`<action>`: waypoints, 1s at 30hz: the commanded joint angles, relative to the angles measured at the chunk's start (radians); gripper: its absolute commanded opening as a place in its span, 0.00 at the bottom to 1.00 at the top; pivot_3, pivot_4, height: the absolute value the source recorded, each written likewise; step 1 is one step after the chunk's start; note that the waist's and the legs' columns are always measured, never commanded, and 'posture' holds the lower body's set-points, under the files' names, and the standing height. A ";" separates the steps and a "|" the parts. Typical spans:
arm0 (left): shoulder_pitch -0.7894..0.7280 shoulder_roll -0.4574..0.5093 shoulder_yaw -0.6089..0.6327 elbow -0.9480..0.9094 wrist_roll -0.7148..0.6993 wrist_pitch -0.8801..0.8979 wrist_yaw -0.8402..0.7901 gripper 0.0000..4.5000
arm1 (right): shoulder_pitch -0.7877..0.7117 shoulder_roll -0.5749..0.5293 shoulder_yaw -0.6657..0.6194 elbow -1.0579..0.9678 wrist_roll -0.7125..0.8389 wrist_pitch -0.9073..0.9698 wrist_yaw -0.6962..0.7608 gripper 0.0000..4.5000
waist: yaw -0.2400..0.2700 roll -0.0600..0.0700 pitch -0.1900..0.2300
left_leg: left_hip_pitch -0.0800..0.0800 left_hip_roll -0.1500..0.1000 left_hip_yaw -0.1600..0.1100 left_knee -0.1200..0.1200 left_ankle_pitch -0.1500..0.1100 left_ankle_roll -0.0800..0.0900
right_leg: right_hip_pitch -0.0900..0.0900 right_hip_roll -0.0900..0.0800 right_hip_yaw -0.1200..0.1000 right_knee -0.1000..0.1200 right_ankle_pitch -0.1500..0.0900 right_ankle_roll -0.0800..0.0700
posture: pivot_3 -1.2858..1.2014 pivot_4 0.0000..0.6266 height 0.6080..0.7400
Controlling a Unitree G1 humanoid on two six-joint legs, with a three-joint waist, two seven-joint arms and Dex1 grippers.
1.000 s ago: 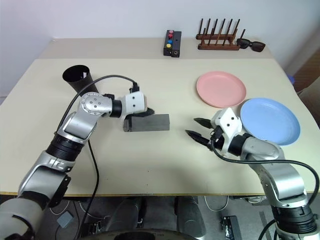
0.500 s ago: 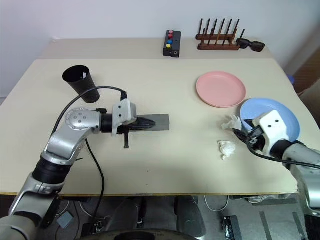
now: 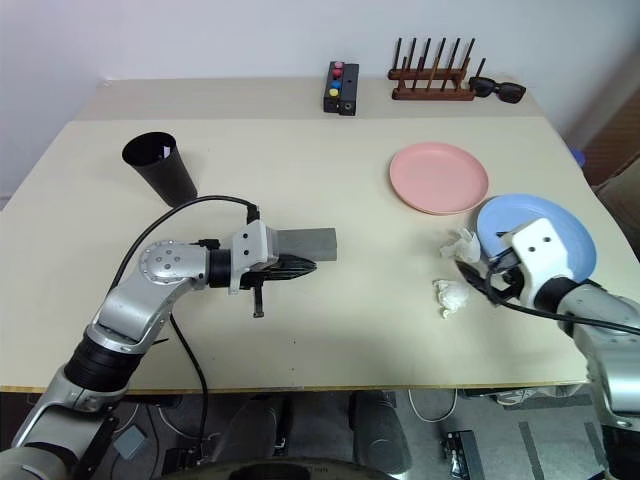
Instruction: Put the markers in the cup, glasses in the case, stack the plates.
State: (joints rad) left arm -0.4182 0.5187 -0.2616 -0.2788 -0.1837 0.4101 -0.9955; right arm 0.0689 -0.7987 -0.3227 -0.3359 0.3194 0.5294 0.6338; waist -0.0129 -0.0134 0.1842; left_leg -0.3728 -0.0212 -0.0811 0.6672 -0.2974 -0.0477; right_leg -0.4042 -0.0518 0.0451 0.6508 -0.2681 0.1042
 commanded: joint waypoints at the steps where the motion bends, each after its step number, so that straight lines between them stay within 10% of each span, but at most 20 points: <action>1: 0.001 0.007 0.006 -0.031 -0.006 0.000 0.016 0.00 | -0.010 0.023 -0.020 -0.056 0.045 0.031 0.001 0.98 | 0.002 0.000 0.000 | 0.000 0.000 0.000 0.000 0.000 0.000 | 0.000 0.000 0.000 0.000 0.000 0.000 | 0.52 0.24 0.96; 30: 0.007 0.015 0.000 -0.025 0.006 -0.014 0.058 0.00 | -0.142 -0.135 0.024 0.237 -0.139 -0.125 0.087 0.98 | 0.003 0.001 0.000 | 0.000 0.000 0.001 0.000 0.000 0.000 | 0.000 0.000 0.001 -0.001 0.000 -0.001 | 0.52 0.24 0.96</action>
State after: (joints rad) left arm -0.3982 0.5313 -0.2636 -0.2872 -0.1829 0.4095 -0.9420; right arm -0.0617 -0.9040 -0.2886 -0.1135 0.2019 0.4261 0.7148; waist -0.0095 -0.0128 0.1841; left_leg -0.3732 -0.0211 -0.0798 0.6671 -0.2974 -0.0477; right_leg -0.4043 -0.0517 0.0460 0.6491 -0.2678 0.1037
